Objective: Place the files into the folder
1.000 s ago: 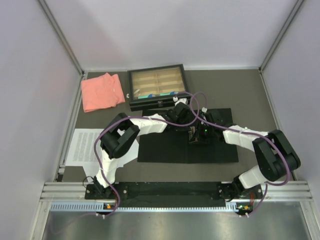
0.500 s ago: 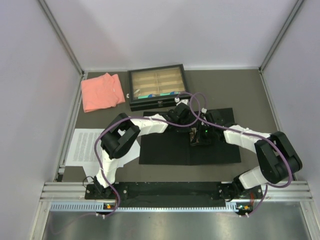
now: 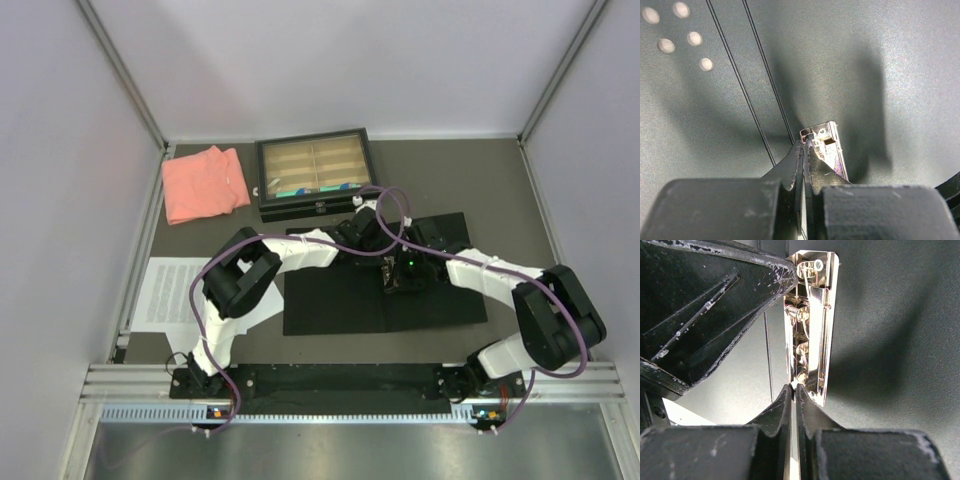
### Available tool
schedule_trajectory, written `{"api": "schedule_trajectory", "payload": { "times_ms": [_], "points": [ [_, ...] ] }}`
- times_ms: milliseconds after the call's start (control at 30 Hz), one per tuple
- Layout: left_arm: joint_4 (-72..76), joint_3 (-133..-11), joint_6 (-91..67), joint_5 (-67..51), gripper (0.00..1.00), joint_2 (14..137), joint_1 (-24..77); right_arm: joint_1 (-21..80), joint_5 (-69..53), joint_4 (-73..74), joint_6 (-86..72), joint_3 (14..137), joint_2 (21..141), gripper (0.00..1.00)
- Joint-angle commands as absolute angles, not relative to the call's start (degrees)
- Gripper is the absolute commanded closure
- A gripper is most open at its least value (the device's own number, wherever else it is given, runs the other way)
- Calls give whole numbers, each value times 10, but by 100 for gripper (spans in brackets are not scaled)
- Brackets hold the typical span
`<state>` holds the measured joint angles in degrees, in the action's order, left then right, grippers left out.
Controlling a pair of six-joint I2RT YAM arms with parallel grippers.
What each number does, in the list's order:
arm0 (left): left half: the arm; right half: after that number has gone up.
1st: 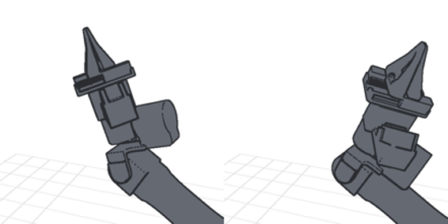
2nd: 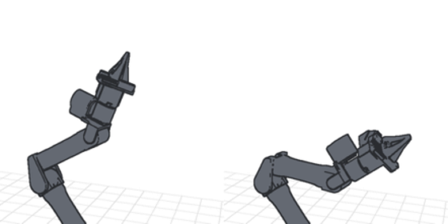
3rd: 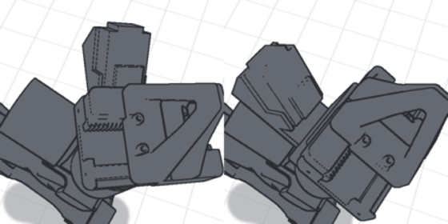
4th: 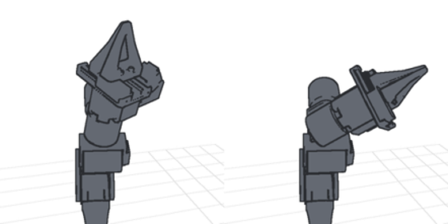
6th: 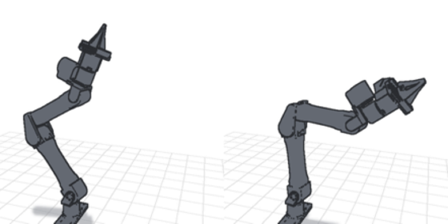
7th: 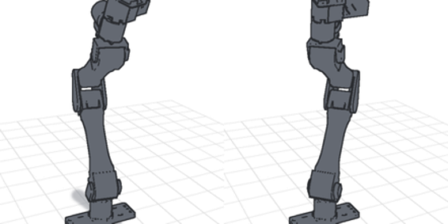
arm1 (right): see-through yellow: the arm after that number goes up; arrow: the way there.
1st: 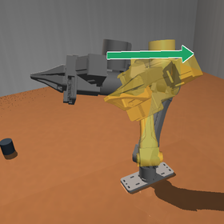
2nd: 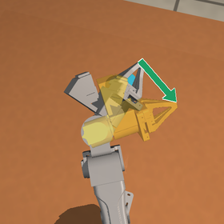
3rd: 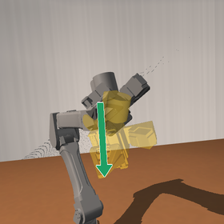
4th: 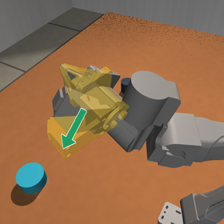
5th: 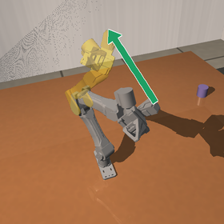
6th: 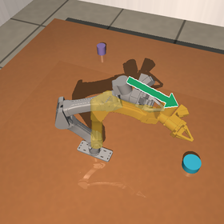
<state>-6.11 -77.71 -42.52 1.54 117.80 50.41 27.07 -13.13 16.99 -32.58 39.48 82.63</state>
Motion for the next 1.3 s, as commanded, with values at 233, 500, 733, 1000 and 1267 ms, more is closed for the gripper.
{"api": "schedule_trajectory", "payload": {
  "times_ms": [233, 500, 733, 1000, 1267],
  "points": [
    [-118, -766, -396, 23, 100, 1174, 508, 272, -18, 192, -321, 389, 816, 100],
    [-114, -758, -396, 28, 100, 1167, 507, 272, 42, 193, -383, 355, 858, 100],
    [-115, -756, -385, 27, 100, 1167, 505, 272, 18, 126, -428, 313, 904, 100],
    [-92, -753, -367, 3, 100, 1159, 504, 272, -72, 84, -399, 330, 887, 100],
    [-96, -766, -351, 3, 62, 1119, 499, 275, -87, 56, -407, 324, 911, 100]
  ]
}}
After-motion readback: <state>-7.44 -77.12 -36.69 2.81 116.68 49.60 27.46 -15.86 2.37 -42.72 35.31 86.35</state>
